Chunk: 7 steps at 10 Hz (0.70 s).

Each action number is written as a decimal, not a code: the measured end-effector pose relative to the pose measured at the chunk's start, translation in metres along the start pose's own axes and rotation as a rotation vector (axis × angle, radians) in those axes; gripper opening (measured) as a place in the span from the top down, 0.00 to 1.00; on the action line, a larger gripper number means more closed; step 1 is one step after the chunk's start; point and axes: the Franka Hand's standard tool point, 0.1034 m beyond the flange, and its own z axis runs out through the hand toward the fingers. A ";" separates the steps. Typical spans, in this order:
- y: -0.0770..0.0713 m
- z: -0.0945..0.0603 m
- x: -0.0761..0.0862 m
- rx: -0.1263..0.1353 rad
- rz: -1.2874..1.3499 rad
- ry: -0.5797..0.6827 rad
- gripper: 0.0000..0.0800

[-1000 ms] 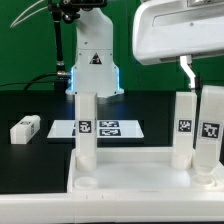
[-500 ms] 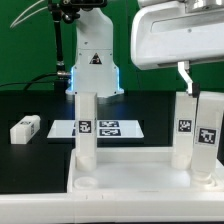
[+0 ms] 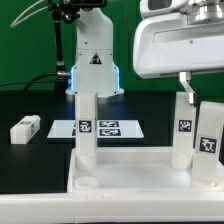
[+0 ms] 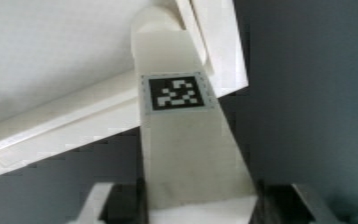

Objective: Assemble desk

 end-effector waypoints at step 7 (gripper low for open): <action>0.001 0.000 0.001 0.020 -0.006 0.045 0.63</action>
Offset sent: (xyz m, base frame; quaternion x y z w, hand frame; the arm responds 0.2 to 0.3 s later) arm -0.0032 -0.0007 -0.0033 0.0049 -0.0053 0.0055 1.0000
